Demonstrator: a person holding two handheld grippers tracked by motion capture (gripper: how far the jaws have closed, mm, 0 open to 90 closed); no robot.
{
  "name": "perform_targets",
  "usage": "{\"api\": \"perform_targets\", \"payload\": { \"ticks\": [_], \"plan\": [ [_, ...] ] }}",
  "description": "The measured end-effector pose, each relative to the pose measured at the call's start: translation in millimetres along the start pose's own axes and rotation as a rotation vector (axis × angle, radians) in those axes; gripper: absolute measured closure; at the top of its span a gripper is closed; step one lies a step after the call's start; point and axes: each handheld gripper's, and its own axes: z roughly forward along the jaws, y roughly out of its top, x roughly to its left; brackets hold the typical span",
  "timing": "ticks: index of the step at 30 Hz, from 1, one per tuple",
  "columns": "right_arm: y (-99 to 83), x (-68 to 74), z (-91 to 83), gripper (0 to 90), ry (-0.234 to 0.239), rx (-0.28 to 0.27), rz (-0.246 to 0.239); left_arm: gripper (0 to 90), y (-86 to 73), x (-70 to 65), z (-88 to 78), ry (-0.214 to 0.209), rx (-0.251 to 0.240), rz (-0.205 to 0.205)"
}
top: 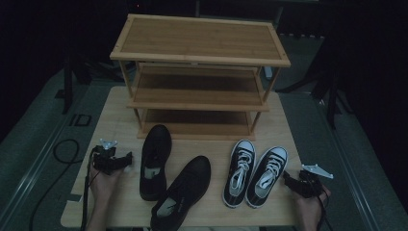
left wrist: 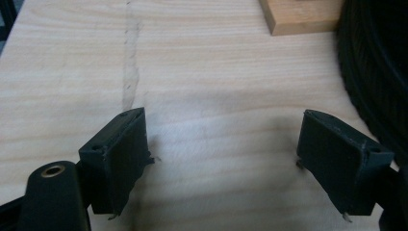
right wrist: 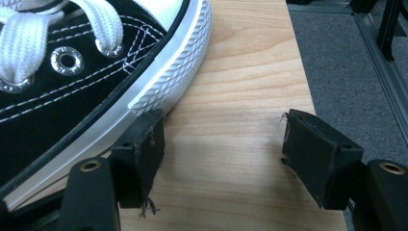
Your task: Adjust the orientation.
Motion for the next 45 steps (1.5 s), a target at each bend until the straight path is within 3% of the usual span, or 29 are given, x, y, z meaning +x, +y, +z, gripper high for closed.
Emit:
{"api": "perform_targets", "payload": {
  "ticks": [8, 16, 29, 33, 40, 45],
  "plan": [
    [0.3, -1.1, 0.3, 30.7, 0.008, 0.000, -0.007, 18.0, -0.3, 0.4, -0.5, -0.007, 0.001, 0.008],
    [0.4, -1.5, 0.4, 30.6, 0.010, 0.000, -0.009, 24.5, -0.5, 0.7, -1.7, -0.007, -0.006, 0.008],
    [0.5, -1.7, 0.5, 30.6, 0.012, 0.000, -0.011, 42.9, 1.8, -1.6, -5.9, -0.020, 0.013, 0.021],
    [0.5, -1.7, 0.4, 30.6, 0.012, 0.000, -0.010, 46.4, 5.1, -1.1, -13.9, -0.039, 0.051, 0.033],
    [0.5, -1.7, 0.5, 30.6, 0.012, 0.000, -0.011, 46.9, 8.5, -0.6, -29.2, -0.063, 0.033, 0.066],
    [0.5, -1.7, 0.4, 30.6, 0.012, 0.000, -0.011, 47.1, 12.9, 1.5, -39.9, -0.088, 0.028, 0.050]
  ]
}}
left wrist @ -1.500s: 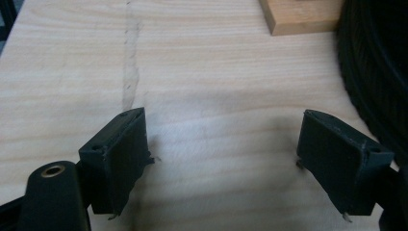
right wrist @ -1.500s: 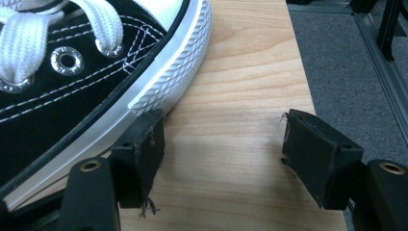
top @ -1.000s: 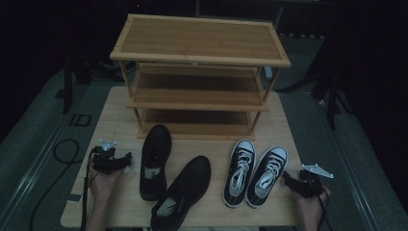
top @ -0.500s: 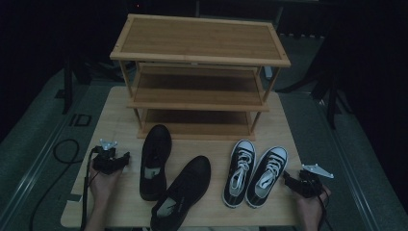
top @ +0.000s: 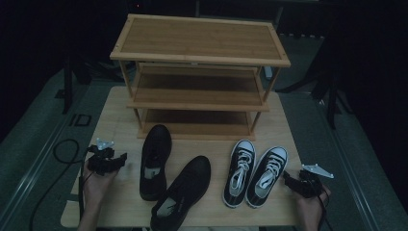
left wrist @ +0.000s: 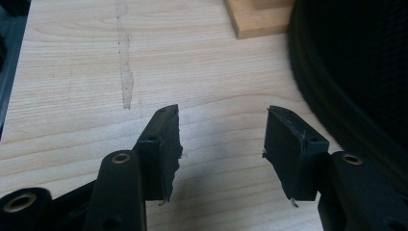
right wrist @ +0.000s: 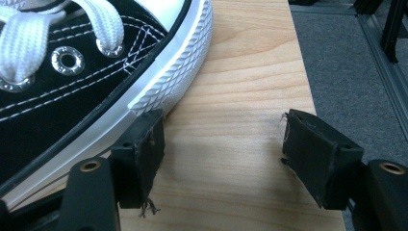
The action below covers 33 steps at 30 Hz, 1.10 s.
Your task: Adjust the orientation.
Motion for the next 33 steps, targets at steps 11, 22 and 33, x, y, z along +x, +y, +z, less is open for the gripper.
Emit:
{"api": "perform_targets", "payload": {
  "ticks": [11, 22, 33],
  "plan": [
    [0.0, 0.0, 0.0, 30.6, 0.000, 0.000, 0.000, 47.2, 9.5, 1.5, -20.6, -0.062, 0.048, 0.024],
    [0.1, -0.2, 0.1, 30.6, 0.002, 0.000, -0.001, 47.0, 27.6, -19.7, -43.1, -0.088, 0.056, 0.081],
    [0.1, -0.4, 0.2, 30.6, 0.003, 0.000, -0.002, 47.8, 42.0, -37.2, -59.5, -0.128, 0.069, 0.078]
  ]
}}
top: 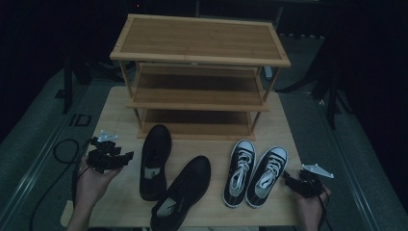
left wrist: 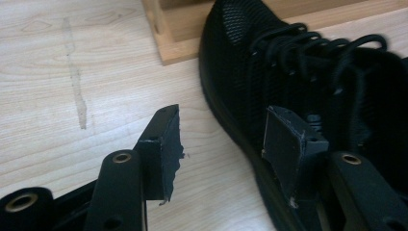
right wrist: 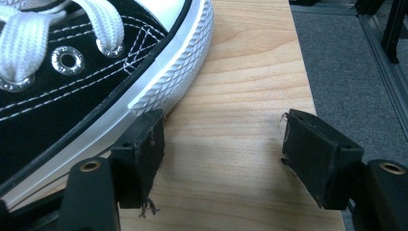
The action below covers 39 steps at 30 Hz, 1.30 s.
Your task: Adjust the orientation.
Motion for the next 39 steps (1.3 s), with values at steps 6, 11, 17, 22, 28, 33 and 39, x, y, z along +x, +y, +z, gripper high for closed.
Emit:
{"api": "perform_targets", "payload": {
  "ticks": [6, 11, 17, 22, 28, 33, 39],
  "plan": [
    [0.0, -0.1, 0.0, 30.6, 0.001, 0.000, 0.000, 47.9, 7.2, -8.9, -6.4, 0.004, 0.012, 0.028],
    [0.1, 0.0, 0.0, 30.6, 0.001, 0.001, 0.000, 47.9, 12.1, -17.1, -9.3, -0.004, 0.024, 0.054],
    [0.1, 0.0, 0.0, 30.6, 0.001, 0.000, 0.000, 48.2, 16.2, -25.9, -10.4, -0.033, 0.035, 0.077],
    [0.1, -0.1, 0.0, 30.6, 0.001, 0.001, 0.000, 48.3, 19.7, -32.8, -8.7, -0.048, 0.052, 0.099],
    [0.1, -0.2, 0.0, 30.6, 0.002, 0.000, 0.000, 49.8, 23.8, -43.9, -2.2, -0.067, 0.092, 0.124],
    [0.1, -0.2, 0.0, 30.6, 0.002, 0.000, 0.000, 50.4, 27.1, -48.9, 6.3, -0.068, 0.123, 0.120],
    [0.1, -0.2, 0.0, 30.6, 0.003, 0.001, 0.000, 54.2, 28.0, -52.7, 21.9, -0.062, 0.176, 0.119]
  ]
}}
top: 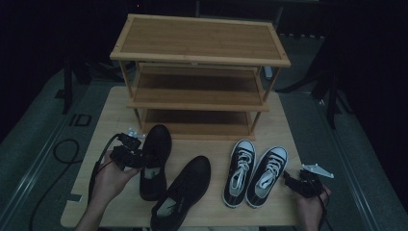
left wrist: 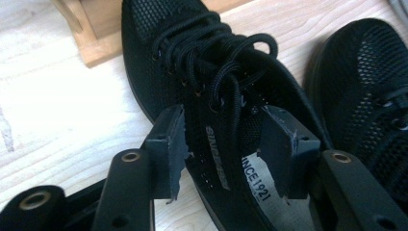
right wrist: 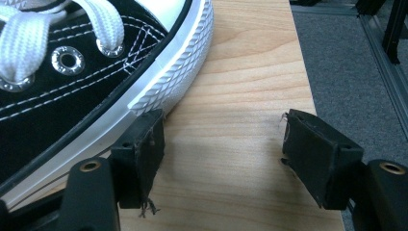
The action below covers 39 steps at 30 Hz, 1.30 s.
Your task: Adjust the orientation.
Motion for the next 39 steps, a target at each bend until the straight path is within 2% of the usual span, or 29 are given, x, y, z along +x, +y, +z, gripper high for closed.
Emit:
{"api": "perform_targets", "payload": {
  "ticks": [7, 11, 14, 20, 23, 27, 31, 39],
  "plan": [
    [0.0, -0.1, 0.0, 30.5, 0.001, 0.000, -0.001, 56.9, 7.3, 0.4, 20.4, 0.006, 0.080, -0.008],
    [0.0, -0.2, 0.0, 30.5, 0.001, 0.000, -0.001, 60.1, 9.1, 2.4, 30.0, 0.040, 0.112, -0.023],
    [0.1, -0.3, 0.1, 30.5, 0.002, 0.000, -0.001, 62.3, 8.7, 4.2, 33.4, 0.049, 0.131, -0.029],
    [0.1, -0.3, 0.1, 30.5, 0.002, 0.000, -0.002, 72.7, 8.5, 6.1, 33.9, 0.041, 0.133, -0.034],
    [0.1, -0.3, 0.1, 30.5, 0.002, 0.000, -0.002, 78.1, 8.0, 9.2, 33.1, 0.020, 0.128, -0.040],
    [0.1, -0.3, 0.1, 30.5, 0.002, 0.000, -0.002, 83.9, 7.7, 7.2, 33.6, 0.033, 0.117, -0.036],
    [0.1, -0.3, 0.1, 30.5, 0.002, 0.001, -0.002, 87.3, 9.6, 7.1, 33.8, 0.032, 0.095, -0.040],
    [0.1, -0.4, 0.1, 30.5, 0.002, 0.000, -0.002, 88.2, 17.6, 5.7, 36.3, 0.018, 0.064, -0.029]
  ]
}}
